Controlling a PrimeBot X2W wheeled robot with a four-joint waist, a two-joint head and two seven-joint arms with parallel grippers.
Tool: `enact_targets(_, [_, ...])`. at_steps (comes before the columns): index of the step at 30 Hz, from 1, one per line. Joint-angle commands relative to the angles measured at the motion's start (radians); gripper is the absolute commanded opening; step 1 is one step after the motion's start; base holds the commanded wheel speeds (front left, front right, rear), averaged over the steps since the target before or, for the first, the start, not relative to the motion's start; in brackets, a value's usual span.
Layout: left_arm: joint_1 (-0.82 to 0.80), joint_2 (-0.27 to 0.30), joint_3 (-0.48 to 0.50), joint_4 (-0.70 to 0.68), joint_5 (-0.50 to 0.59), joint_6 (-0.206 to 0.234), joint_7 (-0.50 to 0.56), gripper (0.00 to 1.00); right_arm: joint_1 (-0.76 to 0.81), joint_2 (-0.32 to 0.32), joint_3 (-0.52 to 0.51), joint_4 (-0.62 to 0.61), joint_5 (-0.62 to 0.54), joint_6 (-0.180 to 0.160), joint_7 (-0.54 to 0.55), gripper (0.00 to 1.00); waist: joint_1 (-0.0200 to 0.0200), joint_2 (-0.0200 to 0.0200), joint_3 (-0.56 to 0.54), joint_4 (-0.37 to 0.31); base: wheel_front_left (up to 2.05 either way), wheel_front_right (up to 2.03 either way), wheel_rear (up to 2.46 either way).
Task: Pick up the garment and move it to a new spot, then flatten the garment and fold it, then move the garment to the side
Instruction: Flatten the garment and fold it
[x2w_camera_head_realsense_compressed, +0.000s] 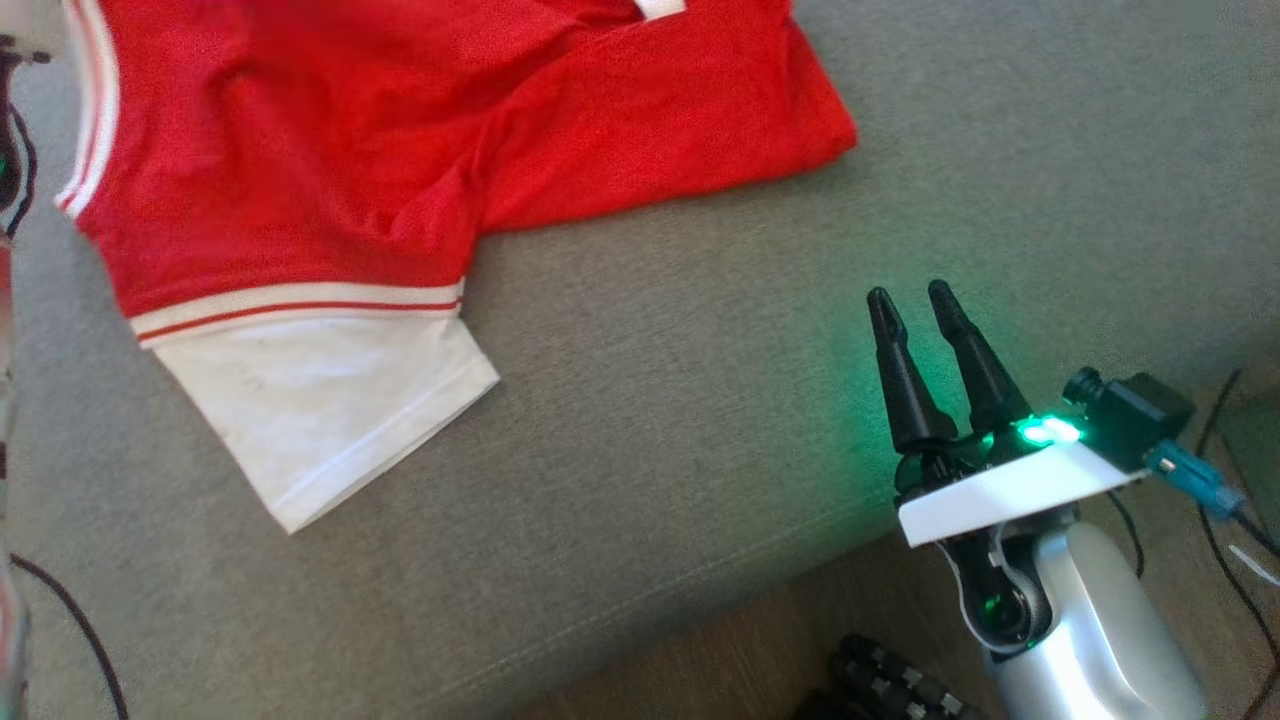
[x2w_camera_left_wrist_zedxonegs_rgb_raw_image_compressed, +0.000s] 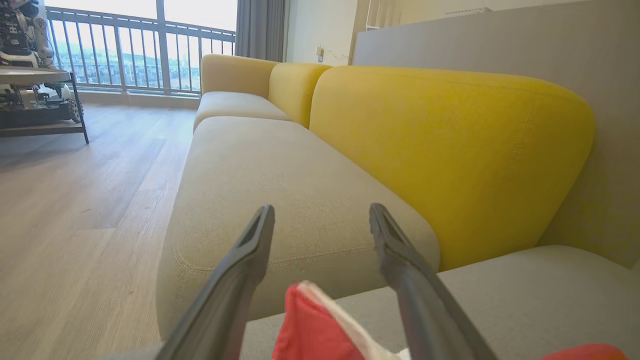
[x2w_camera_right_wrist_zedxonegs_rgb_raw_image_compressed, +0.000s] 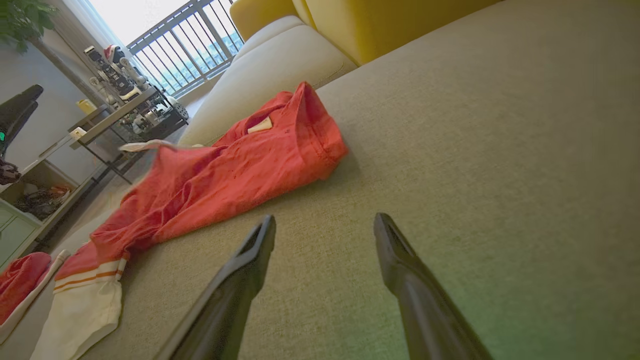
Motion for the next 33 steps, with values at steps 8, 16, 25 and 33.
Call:
enact_targets(8, [0.185, -0.024, 0.042, -0.2, -0.045, 0.011, -0.059, 1.0, -0.026, -0.007, -0.015, -0.02, -0.02, 0.0, -0.009, 1.0, -0.0002, 0.0, -0.013, 0.127, 0.0, 0.0, 0.0])
enact_targets(16, [0.61, -0.135, 0.002, -0.458, -0.099, 0.077, -0.054, 1.0, -0.034, -0.007, -0.039, -0.022, -0.046, 0.0, -0.009, 1.0, -0.0002, 0.0, -0.031, 0.231, 0.0, 0.0, 0.0])
enact_targets(25, [0.811, -0.2, -0.079, -0.527, -0.143, 0.114, 0.046, 1.0, -0.035, -0.007, -0.049, -0.018, -0.056, 0.0, -0.009, 1.0, -0.0002, 0.0, -0.045, 0.267, 0.0, 0.0, 0.0])
enact_targets(33, [0.883, -0.192, -0.128, -0.568, -0.141, 0.176, 0.181, 1.0, -0.035, -0.007, -0.045, -0.033, -0.053, 0.0, -0.009, 1.0, -0.0002, 0.0, -0.042, 0.269, 0.0, 0.0, 0.0])
